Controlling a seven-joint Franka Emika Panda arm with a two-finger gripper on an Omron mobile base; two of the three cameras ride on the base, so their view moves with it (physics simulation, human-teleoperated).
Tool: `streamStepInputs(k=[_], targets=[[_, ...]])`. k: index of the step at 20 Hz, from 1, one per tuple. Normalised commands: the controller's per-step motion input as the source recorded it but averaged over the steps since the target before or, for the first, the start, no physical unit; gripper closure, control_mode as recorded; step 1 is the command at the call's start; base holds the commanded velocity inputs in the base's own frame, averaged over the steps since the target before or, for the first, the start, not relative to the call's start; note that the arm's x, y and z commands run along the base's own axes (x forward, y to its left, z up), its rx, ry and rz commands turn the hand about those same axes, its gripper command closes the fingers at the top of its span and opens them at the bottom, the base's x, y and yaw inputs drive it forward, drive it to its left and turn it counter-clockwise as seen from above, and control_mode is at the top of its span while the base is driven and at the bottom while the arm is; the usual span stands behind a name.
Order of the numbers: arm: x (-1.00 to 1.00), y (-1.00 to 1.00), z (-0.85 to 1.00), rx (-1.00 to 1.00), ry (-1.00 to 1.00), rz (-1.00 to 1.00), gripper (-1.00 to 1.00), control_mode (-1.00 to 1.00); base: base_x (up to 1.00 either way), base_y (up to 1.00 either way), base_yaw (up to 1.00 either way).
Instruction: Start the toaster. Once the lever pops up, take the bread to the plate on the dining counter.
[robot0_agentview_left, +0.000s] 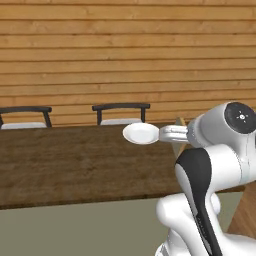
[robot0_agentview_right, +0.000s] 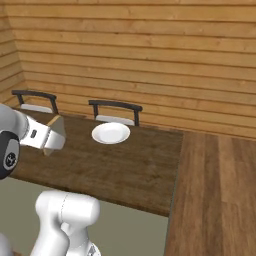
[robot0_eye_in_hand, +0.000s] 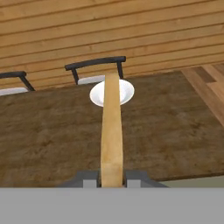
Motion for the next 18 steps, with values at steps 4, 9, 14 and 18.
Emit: streamStepInputs(k=[4,9,14,18], targets=[[0.0,0.0,0.0,0.0,0.0,0.0,1.0,1.0,0.17,0.0,0.07],[0.29,-0.17,-0.02,0.04,0.05,0.05,1.0,-1.0,0.23,-0.02,0.04],[1.0,-0.52,-0.02,0.2,0.23,0.25,1.0,-1.0,0.0,0.0,0.0],[1.0,-0.53,-0.17,0.27,0.25,0.33,1.0,-1.0,0.0,0.0,0.0]])
